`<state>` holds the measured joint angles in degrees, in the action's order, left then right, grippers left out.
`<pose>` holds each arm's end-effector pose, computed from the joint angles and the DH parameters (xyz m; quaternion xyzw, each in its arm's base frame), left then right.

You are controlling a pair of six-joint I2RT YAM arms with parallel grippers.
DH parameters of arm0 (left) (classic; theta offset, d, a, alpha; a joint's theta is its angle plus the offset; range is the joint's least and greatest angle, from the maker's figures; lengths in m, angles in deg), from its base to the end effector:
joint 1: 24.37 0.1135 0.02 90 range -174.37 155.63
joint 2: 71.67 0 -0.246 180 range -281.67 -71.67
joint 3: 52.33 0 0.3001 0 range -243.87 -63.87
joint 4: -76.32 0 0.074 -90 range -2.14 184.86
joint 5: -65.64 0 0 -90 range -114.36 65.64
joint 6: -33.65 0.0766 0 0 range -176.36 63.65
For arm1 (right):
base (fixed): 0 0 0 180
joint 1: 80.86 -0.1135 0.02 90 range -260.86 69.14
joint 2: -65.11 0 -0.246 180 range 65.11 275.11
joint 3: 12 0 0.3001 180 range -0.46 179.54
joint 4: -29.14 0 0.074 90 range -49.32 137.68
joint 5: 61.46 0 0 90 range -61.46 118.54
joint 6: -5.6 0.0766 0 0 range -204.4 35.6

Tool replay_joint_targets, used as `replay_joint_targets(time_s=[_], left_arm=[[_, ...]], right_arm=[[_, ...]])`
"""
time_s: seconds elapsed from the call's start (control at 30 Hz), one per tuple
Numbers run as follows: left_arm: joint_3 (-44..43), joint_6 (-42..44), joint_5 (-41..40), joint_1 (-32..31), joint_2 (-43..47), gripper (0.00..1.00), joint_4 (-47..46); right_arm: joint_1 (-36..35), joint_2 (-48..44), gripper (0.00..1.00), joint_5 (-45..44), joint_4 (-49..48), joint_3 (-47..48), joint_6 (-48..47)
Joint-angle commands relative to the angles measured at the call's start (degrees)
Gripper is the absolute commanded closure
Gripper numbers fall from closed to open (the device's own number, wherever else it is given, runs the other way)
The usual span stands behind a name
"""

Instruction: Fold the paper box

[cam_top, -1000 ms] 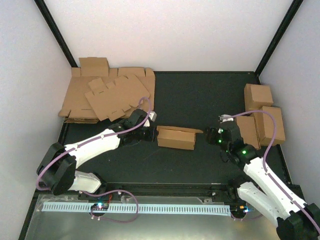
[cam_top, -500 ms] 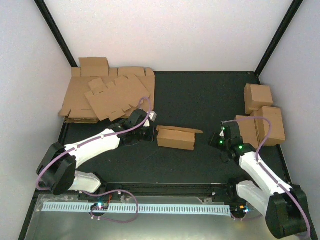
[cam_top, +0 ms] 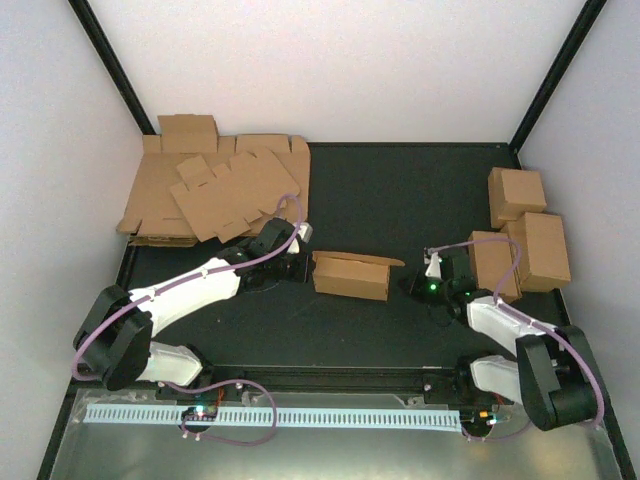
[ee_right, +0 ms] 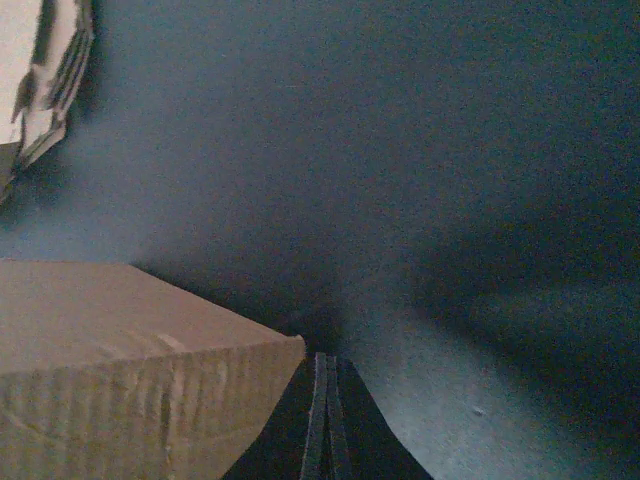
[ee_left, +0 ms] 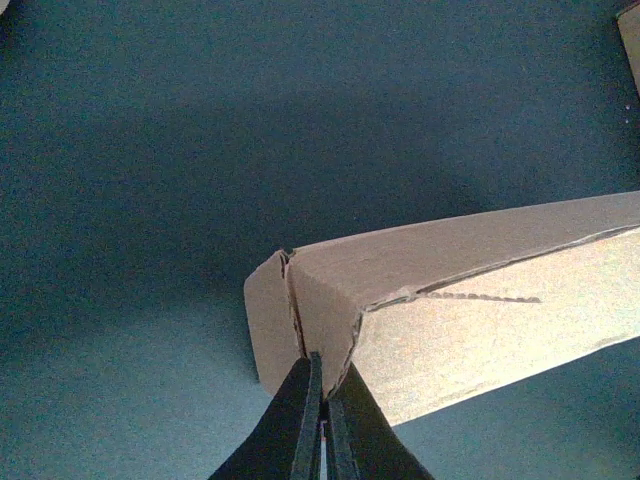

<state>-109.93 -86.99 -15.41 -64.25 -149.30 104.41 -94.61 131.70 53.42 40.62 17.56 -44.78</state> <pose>0.2603 -0.2330 0.1396 0.1028 0.9258 -0.2652 0.2489 0.2419 0.0924 0.0510 0.1301 0.9071 0.3353 0.2186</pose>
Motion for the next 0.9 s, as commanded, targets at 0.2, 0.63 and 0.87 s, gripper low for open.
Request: replay_joint_targets(time_s=[0.2,0.63,0.87], left_arm=[[-0.8,0.6,-1.8,-0.4,-0.3,0.98,5.2],[-1.9,1.0,-3.3,-0.3,1.8,0.98,7.6],[-1.5,0.9,-4.2,-0.3,2.7,0.98,8.8]], right_arm=[[0.2,4.4,0.98,8.0,-11.2,-1.0,2.2],[-2.7,12.9,0.98,13.9,-22.4,-1.7,7.3],[-5.5,17.0,0.98,13.5,-24.9,1.4,8.8]])
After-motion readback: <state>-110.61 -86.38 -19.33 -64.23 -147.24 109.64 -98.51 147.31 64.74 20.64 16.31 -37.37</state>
